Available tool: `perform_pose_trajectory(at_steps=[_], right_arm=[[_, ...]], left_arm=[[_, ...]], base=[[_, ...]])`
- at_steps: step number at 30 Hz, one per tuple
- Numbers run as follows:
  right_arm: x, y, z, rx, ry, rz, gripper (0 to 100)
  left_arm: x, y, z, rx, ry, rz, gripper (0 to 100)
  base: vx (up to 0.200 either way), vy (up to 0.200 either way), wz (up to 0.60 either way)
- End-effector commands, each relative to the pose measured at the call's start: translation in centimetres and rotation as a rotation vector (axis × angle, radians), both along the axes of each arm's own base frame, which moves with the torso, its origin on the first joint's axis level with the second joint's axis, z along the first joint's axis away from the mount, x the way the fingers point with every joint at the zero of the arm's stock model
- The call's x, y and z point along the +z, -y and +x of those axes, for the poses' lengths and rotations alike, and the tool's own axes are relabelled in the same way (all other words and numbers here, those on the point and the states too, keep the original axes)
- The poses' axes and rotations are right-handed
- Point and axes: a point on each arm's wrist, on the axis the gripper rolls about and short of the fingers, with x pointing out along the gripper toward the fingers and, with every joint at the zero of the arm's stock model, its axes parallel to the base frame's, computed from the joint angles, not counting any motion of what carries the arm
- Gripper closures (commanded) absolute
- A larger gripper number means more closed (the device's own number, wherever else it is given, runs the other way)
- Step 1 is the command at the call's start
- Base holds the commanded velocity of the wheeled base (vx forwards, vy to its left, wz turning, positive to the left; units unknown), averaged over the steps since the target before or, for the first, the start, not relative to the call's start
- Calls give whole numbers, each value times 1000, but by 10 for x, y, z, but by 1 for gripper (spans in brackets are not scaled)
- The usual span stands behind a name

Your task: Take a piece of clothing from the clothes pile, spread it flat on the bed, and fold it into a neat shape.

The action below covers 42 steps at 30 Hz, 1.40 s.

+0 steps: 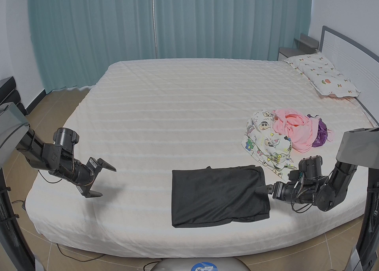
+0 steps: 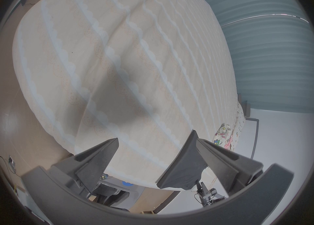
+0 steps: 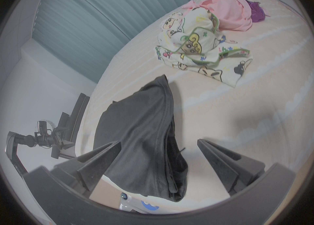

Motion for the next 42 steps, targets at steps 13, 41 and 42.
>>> perform_pose_trajectory(at_steps=[13,41,42], right_arm=[[-5,1,-28,15,-66,-15,100],[16,9,-15,-13,66,-9,0],[18,8,-8,-32,75,8,0]], left_arm=[[0,0,0,0,0,0,0],[0,0,0,0,0,0,0],[0,0,0,0,0,0,0]], base=[[0,0,0],[0,0,0],[0,0,0]])
